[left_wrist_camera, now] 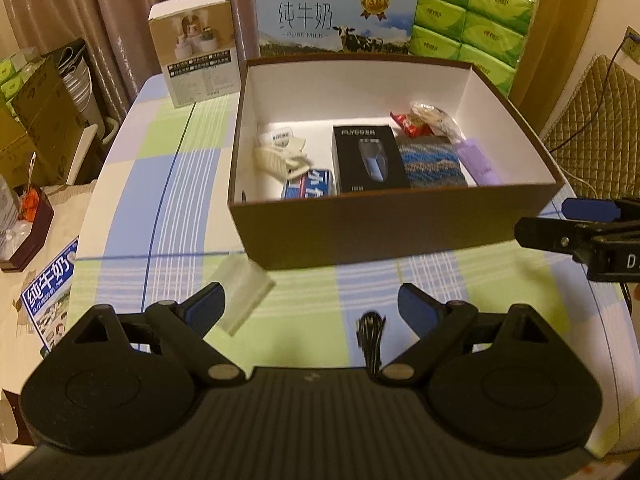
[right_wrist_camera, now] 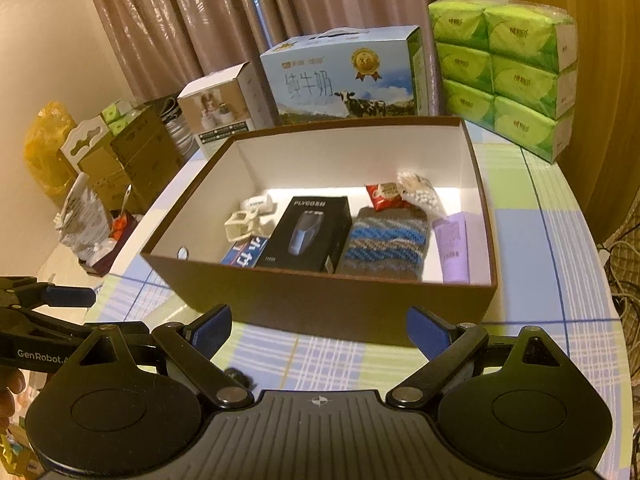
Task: Organize objects
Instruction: 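Withdraw both tools from the box toward the black cable and clear cup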
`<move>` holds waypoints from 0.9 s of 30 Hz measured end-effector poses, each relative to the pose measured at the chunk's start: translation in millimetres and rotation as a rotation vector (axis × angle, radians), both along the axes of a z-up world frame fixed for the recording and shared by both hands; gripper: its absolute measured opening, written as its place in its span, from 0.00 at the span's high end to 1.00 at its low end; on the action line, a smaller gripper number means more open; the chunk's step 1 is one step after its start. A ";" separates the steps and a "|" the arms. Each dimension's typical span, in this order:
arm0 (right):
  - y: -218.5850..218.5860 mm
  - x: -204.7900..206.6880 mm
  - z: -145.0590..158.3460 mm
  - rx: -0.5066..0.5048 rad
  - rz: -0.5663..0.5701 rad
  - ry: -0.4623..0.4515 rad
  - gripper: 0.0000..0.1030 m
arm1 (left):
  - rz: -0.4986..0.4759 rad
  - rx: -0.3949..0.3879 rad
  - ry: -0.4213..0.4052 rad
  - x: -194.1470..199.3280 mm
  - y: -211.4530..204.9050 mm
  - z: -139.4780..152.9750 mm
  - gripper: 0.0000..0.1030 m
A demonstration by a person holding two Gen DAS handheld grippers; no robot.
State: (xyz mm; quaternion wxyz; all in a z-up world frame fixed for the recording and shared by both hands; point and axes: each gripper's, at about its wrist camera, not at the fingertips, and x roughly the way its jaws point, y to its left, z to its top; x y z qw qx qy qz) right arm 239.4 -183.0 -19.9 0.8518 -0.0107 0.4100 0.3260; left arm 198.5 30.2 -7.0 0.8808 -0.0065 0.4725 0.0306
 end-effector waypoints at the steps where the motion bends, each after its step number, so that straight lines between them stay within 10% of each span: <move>1: -0.4 -3.1 -0.6 -0.001 0.002 0.001 0.11 | 0.001 -0.001 0.004 -3.0 0.2 -1.0 0.11; 27: 30.2 -61.1 -53.4 -0.077 0.087 0.119 0.11 | 0.074 -0.024 0.144 -64.2 22.5 -55.2 0.11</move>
